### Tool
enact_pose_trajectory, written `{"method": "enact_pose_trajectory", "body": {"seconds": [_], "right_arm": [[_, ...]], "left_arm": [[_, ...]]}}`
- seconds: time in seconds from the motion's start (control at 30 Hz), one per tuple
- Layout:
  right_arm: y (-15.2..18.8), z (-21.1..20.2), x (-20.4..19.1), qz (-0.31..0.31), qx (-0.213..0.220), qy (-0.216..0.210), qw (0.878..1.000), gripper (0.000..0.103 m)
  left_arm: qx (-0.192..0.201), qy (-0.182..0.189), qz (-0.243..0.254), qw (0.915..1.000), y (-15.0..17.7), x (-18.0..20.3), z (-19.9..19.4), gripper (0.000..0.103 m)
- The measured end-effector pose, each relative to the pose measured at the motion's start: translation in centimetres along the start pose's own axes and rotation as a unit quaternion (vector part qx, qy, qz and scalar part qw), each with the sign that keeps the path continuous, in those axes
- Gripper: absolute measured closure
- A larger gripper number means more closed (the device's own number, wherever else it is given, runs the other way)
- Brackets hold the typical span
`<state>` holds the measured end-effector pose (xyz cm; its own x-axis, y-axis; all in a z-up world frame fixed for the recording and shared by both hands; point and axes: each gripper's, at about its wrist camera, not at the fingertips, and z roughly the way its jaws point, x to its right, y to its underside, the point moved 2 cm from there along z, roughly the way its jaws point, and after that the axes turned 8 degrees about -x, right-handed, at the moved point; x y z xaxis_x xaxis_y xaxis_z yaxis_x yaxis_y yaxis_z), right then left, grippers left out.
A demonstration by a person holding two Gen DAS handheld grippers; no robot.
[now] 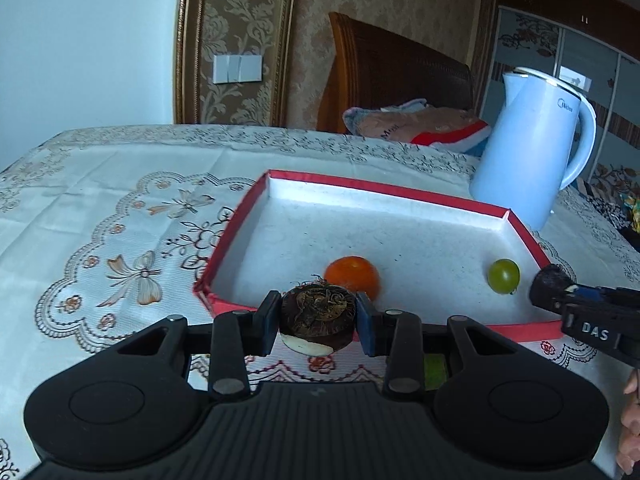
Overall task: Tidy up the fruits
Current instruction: 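Carry the dark fruit into the tray with the left tool while the right tool lowers the root piece there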
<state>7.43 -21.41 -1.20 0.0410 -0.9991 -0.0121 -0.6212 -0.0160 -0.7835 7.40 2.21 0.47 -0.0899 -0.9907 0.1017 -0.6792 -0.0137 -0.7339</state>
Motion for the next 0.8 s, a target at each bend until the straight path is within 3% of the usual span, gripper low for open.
{"method": "enact_pose_trajectory", "body": {"seconds": [0.2, 0.43, 0.8], "right_arm": [[-0.1, 1.9, -0.5, -0.007, -0.038, -0.007, 0.999, 0.072], [-0.6, 2.9, -0.9, -0.017, -0.049, -0.008, 0.999, 0.072], [-2.0, 5.3, -1.4, -0.015, -0.057, 0.006, 0.998, 0.072]], "left_arm": [[-0.009, -0.004, 0.022, 0.9997, -0.7, 1.5, 1.2, 0.065], [-0.011, -0.016, 0.051, 0.9985, -1.5, 3.1, 2.8, 0.065], [-0.023, -0.035, 0.041, 0.9983, -1.8, 2.7, 5.3, 0.064]]}}
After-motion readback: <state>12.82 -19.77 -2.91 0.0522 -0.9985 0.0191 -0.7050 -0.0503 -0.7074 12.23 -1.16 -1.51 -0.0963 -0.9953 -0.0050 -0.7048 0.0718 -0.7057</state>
